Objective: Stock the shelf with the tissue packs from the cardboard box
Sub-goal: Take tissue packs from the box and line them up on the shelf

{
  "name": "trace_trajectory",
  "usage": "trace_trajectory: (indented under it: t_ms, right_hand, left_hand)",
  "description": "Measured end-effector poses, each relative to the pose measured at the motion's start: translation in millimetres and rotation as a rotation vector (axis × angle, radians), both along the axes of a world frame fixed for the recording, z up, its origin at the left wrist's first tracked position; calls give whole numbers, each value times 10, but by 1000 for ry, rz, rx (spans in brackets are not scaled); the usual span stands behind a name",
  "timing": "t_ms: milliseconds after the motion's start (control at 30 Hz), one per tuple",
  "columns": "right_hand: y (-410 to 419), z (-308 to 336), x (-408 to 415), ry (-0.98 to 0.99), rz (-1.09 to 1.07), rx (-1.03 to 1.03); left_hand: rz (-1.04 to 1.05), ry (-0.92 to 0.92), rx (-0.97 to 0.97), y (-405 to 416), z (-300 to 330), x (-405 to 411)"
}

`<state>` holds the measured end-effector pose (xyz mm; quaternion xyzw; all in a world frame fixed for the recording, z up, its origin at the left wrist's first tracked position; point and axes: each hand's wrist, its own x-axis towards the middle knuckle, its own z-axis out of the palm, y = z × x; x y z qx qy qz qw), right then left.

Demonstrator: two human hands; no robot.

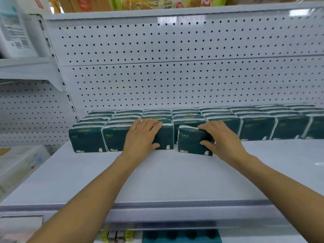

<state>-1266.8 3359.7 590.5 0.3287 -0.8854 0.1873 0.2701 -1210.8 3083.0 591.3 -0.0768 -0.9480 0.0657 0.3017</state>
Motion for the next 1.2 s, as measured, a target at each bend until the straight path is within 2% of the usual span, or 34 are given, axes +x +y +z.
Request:
trace_trajectory:
  t_ms: [200,500,667,767,933,1200]
  right_hand:
    - [-143,-52,-208,105,18,-4]
    - [-203,-17,-299,152,-50,97]
    - [-255,86,-46,82,-160,91]
    - [-275,114,282,140,-159,16]
    - [-290,-28,981,223,-31,-76]
    - [-475,-683,2145,106,148,-36]
  left_hand:
    - [-10,104,-37,-66,-42,-86]
    - [11,61,-7,-67,-39,-111]
    - [69,-39,73,30,107,36]
    - [92,40,82,151,148,342]
    - [36,161,150,322,-63,1132]
    - [86,82,239,375,-740,2586]
